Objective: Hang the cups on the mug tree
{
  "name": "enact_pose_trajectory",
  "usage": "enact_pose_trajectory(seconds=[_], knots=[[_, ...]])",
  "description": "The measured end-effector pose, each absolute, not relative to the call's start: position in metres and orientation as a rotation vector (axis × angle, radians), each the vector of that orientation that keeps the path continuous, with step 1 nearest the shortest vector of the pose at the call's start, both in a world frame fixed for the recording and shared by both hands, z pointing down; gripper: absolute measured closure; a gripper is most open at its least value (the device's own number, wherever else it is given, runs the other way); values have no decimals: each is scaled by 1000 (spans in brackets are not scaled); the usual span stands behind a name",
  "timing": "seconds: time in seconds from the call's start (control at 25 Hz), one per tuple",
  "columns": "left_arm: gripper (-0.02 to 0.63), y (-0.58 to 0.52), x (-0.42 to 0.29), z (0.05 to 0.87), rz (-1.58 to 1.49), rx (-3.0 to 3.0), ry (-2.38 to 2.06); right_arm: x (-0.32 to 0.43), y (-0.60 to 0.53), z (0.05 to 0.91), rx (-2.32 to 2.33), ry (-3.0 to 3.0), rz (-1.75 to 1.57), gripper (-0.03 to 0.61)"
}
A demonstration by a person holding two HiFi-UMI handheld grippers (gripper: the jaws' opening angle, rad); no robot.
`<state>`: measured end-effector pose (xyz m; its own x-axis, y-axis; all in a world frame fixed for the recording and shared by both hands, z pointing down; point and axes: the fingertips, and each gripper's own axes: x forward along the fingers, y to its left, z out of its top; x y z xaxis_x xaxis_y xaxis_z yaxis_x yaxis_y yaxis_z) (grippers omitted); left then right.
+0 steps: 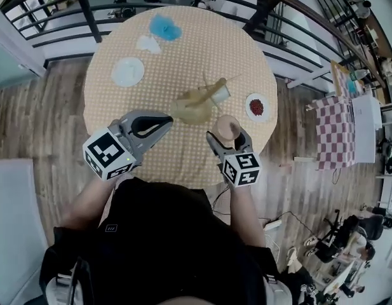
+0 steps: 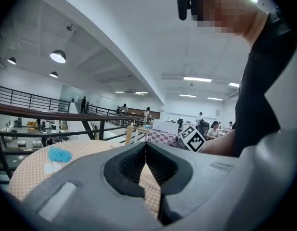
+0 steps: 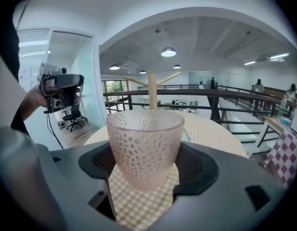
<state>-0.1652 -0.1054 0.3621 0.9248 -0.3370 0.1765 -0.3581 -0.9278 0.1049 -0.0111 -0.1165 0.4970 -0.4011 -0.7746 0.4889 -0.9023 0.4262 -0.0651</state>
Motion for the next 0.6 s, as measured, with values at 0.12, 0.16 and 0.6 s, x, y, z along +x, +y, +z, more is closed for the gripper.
enact_pose_trajectory(seconds=[0.12,0.16,0.6], knots=[[607,-120,-186,366,259,2951,-488,-11,-118,509,1482,-2222,523,207],[607,-123,-188,367,257,2947,-485,-10,-117,515,1477,-2202,542,207],[607,-128,-191,375,176,2863,-547,-1,-131,532,1414,-2145,591,207]])
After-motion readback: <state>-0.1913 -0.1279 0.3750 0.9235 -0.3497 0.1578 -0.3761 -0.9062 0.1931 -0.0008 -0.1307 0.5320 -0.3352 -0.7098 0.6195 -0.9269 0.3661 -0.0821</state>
